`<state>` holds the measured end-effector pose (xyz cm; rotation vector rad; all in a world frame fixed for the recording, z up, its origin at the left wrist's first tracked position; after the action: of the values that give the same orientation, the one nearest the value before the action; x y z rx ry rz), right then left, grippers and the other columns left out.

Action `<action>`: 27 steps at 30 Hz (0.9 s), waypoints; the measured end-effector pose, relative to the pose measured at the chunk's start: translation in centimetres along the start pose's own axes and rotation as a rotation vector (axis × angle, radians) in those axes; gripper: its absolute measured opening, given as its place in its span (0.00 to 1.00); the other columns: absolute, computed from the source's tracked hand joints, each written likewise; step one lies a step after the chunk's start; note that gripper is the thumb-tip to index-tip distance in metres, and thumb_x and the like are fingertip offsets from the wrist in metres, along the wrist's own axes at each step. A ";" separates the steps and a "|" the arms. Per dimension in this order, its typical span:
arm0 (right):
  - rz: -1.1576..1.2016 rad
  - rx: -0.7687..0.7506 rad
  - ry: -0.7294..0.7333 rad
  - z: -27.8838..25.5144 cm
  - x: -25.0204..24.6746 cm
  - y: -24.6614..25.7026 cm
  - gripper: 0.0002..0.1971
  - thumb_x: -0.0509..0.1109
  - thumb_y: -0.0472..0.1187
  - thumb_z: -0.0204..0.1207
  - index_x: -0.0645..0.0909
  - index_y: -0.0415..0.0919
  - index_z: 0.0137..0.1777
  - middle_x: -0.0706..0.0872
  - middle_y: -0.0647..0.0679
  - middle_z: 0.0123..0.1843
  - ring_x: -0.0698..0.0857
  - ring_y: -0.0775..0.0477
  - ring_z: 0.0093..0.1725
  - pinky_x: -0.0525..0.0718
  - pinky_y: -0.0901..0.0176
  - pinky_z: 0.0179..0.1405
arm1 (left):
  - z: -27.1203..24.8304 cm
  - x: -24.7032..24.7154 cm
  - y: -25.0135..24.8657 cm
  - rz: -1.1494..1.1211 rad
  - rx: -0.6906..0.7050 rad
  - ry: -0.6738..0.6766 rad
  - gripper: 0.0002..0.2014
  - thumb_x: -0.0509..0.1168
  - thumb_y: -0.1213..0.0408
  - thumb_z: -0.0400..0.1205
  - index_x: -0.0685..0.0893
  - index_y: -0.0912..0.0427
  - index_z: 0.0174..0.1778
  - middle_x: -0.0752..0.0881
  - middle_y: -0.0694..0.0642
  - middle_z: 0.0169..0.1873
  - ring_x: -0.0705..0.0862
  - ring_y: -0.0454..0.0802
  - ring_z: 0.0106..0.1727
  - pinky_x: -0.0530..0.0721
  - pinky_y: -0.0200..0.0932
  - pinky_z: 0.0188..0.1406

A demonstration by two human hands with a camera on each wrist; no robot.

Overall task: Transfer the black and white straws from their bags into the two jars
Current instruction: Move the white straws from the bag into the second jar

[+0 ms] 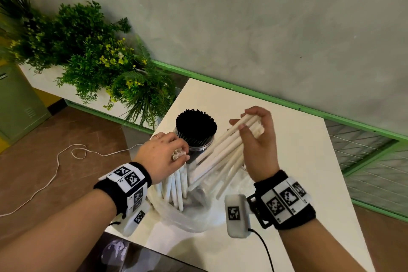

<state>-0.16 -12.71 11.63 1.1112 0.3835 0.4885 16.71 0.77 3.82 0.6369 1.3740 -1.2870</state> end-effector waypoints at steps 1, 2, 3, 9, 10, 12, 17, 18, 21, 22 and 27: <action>0.029 -0.013 -0.029 0.8 -0.9 1.1 0.20 0.57 0.21 0.80 0.73 0.50 0.54 0.76 0.42 0.57 0.88 0.43 0.55 0.83 0.39 0.57 | 0.1 0.0 0.0 0.005 -0.004 0.012 0.19 0.49 0.37 0.76 0.80 0.42 0.48 0.79 0.44 0.47 0.76 0.51 0.48 0.79 0.48 0.47; 0.050 -0.039 -0.053 1.5 -1.8 2.2 0.20 0.58 0.21 0.80 0.73 0.50 0.54 0.76 0.39 0.56 0.88 0.42 0.55 0.84 0.39 0.56 | 0.2 0.1 0.0 0.010 -0.006 0.022 0.20 0.48 0.37 0.76 0.80 0.42 0.48 0.79 0.44 0.47 0.75 0.51 0.49 0.79 0.47 0.48; 0.058 -0.074 -0.076 2.1 -2.8 3.3 0.20 0.58 0.21 0.80 0.73 0.50 0.54 0.76 0.36 0.56 0.88 0.42 0.55 0.84 0.40 0.56 | 0.3 0.1 0.0 0.013 -0.005 0.026 0.20 0.48 0.37 0.75 0.80 0.42 0.48 0.79 0.44 0.47 0.75 0.51 0.49 0.78 0.47 0.48; -0.012 -0.300 -0.223 4.3 -8.3 7.2 0.20 0.58 0.22 0.78 0.70 0.49 0.58 0.74 0.38 0.56 0.87 0.36 0.55 0.82 0.38 0.61 | 0.4 0.1 -0.1 0.017 -0.002 0.018 0.20 0.48 0.37 0.75 0.80 0.43 0.47 0.78 0.44 0.46 0.75 0.51 0.48 0.78 0.47 0.47; -0.043 -0.312 -0.242 4.5 -8.8 7.1 0.20 0.58 0.22 0.78 0.70 0.49 0.57 0.74 0.38 0.56 0.87 0.36 0.55 0.83 0.39 0.60 | 0.4 0.1 -0.1 0.018 -0.008 0.023 0.20 0.48 0.37 0.75 0.79 0.43 0.47 0.78 0.44 0.46 0.75 0.51 0.48 0.79 0.47 0.47; -0.101 -0.302 -0.260 4.8 -9.0 6.3 0.21 0.57 0.21 0.78 0.70 0.50 0.57 0.74 0.38 0.57 0.87 0.37 0.56 0.83 0.43 0.58 | 0.4 0.2 -0.1 0.018 -0.014 0.027 0.20 0.48 0.37 0.75 0.79 0.42 0.47 0.78 0.44 0.46 0.75 0.51 0.49 0.79 0.47 0.47; -0.231 -0.192 -0.219 5.1 -7.0 2.2 0.23 0.55 0.19 0.77 0.71 0.48 0.58 0.76 0.39 0.61 0.87 0.55 0.53 0.81 0.66 0.54 | 0.4 0.1 -0.4 0.010 -0.014 0.019 0.19 0.49 0.38 0.75 0.80 0.43 0.47 0.79 0.44 0.46 0.75 0.51 0.47 0.77 0.46 0.47; -0.250 -0.183 -0.213 5.1 -6.7 1.6 0.24 0.55 0.19 0.77 0.71 0.51 0.57 0.76 0.39 0.62 0.86 0.58 0.51 0.79 0.70 0.52 | 0.5 0.1 -0.4 0.009 -0.012 0.016 0.19 0.50 0.38 0.75 0.80 0.43 0.47 0.79 0.44 0.45 0.76 0.51 0.47 0.77 0.46 0.47; -0.253 -0.174 -0.223 5.2 -6.4 0.6 0.27 0.55 0.20 0.77 0.71 0.59 0.55 0.76 0.37 0.63 0.87 0.55 0.52 0.79 0.66 0.54 | 0.4 0.1 -0.4 0.018 -0.016 0.019 0.20 0.49 0.38 0.75 0.80 0.43 0.47 0.79 0.44 0.46 0.76 0.51 0.48 0.76 0.45 0.46; -0.244 -0.174 -0.232 5.2 -6.5 0.5 0.27 0.55 0.21 0.77 0.71 0.60 0.55 0.76 0.38 0.63 0.87 0.52 0.53 0.80 0.64 0.55 | 0.4 0.1 -0.4 0.021 -0.018 0.021 0.20 0.49 0.38 0.75 0.80 0.43 0.47 0.79 0.44 0.46 0.75 0.51 0.48 0.75 0.44 0.44; -0.270 -0.198 -0.162 4.6 -5.7 -0.4 0.27 0.55 0.21 0.76 0.71 0.60 0.55 0.76 0.38 0.61 0.87 0.50 0.53 0.79 0.65 0.55 | 0.4 0.2 -0.3 0.021 -0.013 0.013 0.20 0.49 0.37 0.75 0.80 0.43 0.47 0.79 0.44 0.46 0.76 0.51 0.48 0.72 0.42 0.43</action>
<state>-2.43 -19.52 13.42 0.8836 0.3298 0.1916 16.50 0.24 3.87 0.6509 1.3820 -1.2583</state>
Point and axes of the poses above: each hand's wrist, its own z-axis towards the middle knuckle, its own x-axis out of the palm, y = z × x, the point moved 4 cm from there along z, towards the middle knuckle
